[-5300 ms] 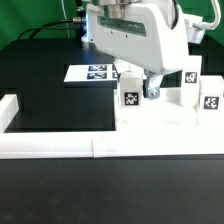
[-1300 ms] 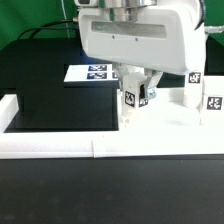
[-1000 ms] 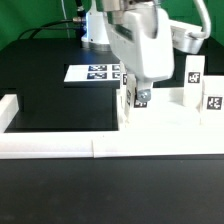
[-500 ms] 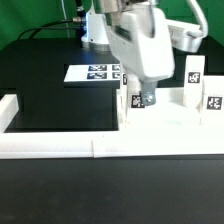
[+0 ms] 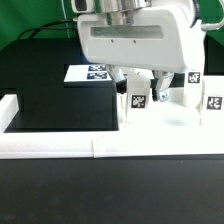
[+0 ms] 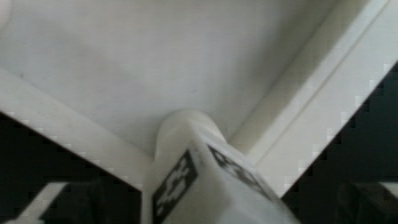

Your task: Assemble square table

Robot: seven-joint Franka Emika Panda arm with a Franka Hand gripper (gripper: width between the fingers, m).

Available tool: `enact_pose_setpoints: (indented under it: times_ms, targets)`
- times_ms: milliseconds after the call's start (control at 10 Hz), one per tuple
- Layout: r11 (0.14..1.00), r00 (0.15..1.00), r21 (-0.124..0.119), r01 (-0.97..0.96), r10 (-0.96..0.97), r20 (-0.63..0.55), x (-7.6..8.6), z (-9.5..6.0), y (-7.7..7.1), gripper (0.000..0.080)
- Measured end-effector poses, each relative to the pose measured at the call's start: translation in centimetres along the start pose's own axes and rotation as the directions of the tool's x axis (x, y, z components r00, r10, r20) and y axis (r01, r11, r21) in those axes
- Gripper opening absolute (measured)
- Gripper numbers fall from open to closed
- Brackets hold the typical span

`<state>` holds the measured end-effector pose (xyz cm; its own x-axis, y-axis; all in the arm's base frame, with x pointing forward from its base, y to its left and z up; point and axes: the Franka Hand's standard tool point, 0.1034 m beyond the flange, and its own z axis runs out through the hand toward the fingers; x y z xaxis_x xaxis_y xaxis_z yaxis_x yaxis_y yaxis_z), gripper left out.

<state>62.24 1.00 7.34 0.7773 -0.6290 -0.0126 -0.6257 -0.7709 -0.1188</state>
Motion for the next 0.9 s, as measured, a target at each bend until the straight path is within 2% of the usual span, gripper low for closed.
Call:
enact_pose_setpoints:
  times_ms: [100, 200, 400, 500, 600, 700, 900]
  targets:
    - [0.989, 0.989, -0.019, 0.146, -0.147, -0.019, 0.02, -0.08, -0.45, 0.0649]
    - [0.949, 0.949, -0.024, 0.315, -0.315, -0.016, -0.09, 0.01, -0.54, 0.0649]
    - [0.949, 0.949, -0.024, 0.316, -0.316, -0.017, -0.04, -0.01, -0.52, 0.0647]
    - [0.956, 0.956, -0.023, 0.291, -0.292, -0.018, -0.04, -0.01, -0.51, 0.0476]
    - [0.956, 0.956, -0.024, 0.292, -0.292, -0.018, -0.03, -0.01, -0.50, 0.0476]
    - [0.959, 0.959, -0.030, 0.282, -0.283, -0.016, 0.10, 0.03, -0.08, 0.0304]
    - [0.996, 0.996, -0.026, 0.088, -0.088, -0.022, 0.20, 0.06, 0.12, 0.0298]
